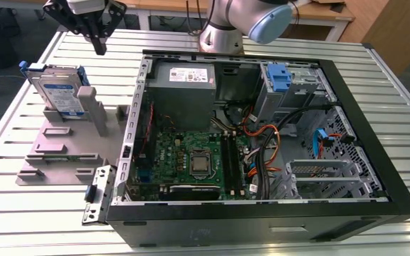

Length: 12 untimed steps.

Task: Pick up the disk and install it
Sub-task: 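Reach for the disk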

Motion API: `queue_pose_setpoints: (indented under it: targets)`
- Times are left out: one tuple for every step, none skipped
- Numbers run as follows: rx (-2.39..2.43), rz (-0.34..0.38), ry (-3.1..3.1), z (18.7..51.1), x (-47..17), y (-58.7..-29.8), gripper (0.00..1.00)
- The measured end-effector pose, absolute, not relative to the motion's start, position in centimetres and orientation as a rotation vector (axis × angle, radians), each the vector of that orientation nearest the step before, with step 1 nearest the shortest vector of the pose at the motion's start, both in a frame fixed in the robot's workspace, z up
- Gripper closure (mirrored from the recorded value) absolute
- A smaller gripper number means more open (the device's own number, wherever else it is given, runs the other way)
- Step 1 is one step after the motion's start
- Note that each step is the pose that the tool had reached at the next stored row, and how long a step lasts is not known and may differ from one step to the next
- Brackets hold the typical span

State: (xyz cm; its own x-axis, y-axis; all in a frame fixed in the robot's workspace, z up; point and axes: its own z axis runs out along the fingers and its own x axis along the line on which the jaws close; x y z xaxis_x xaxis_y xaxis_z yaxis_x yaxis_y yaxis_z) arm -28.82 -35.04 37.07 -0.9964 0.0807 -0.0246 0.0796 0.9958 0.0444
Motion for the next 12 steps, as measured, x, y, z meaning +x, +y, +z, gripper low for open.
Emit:
queue_pose_setpoints:
  targets:
    - [0.125, 0.068, 3.112, 37.05, -29.0, -35.04, 0.89]
    - [0.125, 0.068, 3.112, 37.05, -29.18, -35.04, 0.89]
    - [0.125, 0.068, 3.112, 37.03, -29.36, -35.04, 0.89]
    - [0.125, 0.068, 3.112, 37.02, -29.51, -35.03, 0.89]
    - [0.126, 0.068, 3.112, 37.02, -29.61, -35.04, 0.89]
    - [0.126, 0.068, 3.112, 37.02, -29.66, -35.04, 0.89]
    - [0.125, 0.068, 3.112, 37.02, -29.68, -35.04, 0.89]
    - [0.125, 0.068, 3.112, 37.02, -29.7, -35.04, 0.89]
    - [0.125, 0.068, 3.112, 37.02, -29.71, -35.04, 0.89]
    - [0.125, 0.068, 3.112, 37.02, -29.71, -35.04, 0.89]
    - [0.125, 0.068, 3.112, 37.02, -29.71, -35.04, 0.89]
    - [0.126, 0.068, 3.113, 37.02, -29.72, -35.03, 0.89]
